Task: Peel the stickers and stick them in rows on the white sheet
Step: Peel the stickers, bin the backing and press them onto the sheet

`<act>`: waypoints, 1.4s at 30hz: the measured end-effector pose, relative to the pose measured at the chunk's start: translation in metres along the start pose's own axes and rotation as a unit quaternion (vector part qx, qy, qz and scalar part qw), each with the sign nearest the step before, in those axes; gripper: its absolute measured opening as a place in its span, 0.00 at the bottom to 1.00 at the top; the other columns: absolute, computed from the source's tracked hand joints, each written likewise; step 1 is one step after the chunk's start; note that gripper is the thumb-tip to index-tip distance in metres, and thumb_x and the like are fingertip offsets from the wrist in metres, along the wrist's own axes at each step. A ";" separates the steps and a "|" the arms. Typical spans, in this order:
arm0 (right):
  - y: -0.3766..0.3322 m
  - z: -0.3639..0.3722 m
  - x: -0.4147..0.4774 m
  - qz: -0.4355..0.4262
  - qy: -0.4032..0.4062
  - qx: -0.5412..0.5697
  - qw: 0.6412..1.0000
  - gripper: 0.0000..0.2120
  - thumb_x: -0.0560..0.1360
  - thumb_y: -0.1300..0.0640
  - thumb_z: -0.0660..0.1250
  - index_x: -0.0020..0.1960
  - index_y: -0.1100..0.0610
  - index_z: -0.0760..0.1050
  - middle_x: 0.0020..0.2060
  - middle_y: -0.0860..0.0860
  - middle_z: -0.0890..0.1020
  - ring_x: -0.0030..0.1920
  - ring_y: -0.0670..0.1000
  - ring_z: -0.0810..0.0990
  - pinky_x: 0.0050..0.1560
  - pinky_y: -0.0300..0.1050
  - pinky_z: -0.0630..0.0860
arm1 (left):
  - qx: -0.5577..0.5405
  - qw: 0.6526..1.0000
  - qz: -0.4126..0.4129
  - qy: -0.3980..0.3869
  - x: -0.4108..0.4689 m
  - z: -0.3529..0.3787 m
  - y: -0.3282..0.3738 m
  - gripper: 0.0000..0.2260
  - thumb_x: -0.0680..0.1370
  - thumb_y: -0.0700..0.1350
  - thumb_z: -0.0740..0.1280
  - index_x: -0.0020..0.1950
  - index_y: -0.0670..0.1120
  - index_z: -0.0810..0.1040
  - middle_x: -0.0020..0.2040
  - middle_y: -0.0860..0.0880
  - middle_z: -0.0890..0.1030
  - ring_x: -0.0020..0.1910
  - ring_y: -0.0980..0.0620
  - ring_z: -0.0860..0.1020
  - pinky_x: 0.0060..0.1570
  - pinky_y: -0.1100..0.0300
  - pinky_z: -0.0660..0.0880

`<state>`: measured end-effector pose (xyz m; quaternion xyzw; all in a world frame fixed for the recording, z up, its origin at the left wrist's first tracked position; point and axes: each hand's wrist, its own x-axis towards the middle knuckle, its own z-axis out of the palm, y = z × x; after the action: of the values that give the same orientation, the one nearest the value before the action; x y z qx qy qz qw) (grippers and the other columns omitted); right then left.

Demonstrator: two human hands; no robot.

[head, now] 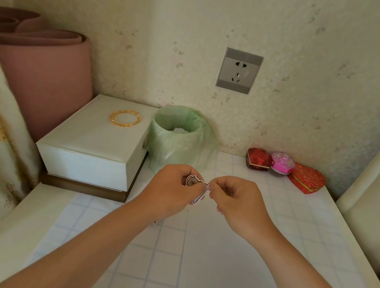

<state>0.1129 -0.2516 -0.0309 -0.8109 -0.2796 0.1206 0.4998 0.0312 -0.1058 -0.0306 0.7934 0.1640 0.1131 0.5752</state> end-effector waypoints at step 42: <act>-0.005 0.006 -0.006 -0.057 0.073 -0.103 0.990 0.08 0.77 0.54 0.68 0.41 0.46 0.83 0.36 0.34 0.82 0.38 0.41 0.80 0.41 0.43 0.79 | 0.015 0.997 -0.009 0.076 -0.008 0.007 0.005 0.06 0.76 0.46 0.70 0.40 0.49 0.84 0.36 0.50 0.83 0.34 0.53 0.80 0.33 0.55 0.81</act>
<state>0.1038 -0.2488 -0.0297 -0.8474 -0.2993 0.0027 0.4386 0.0273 -0.1165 -0.0277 0.7894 0.2164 0.1652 0.5503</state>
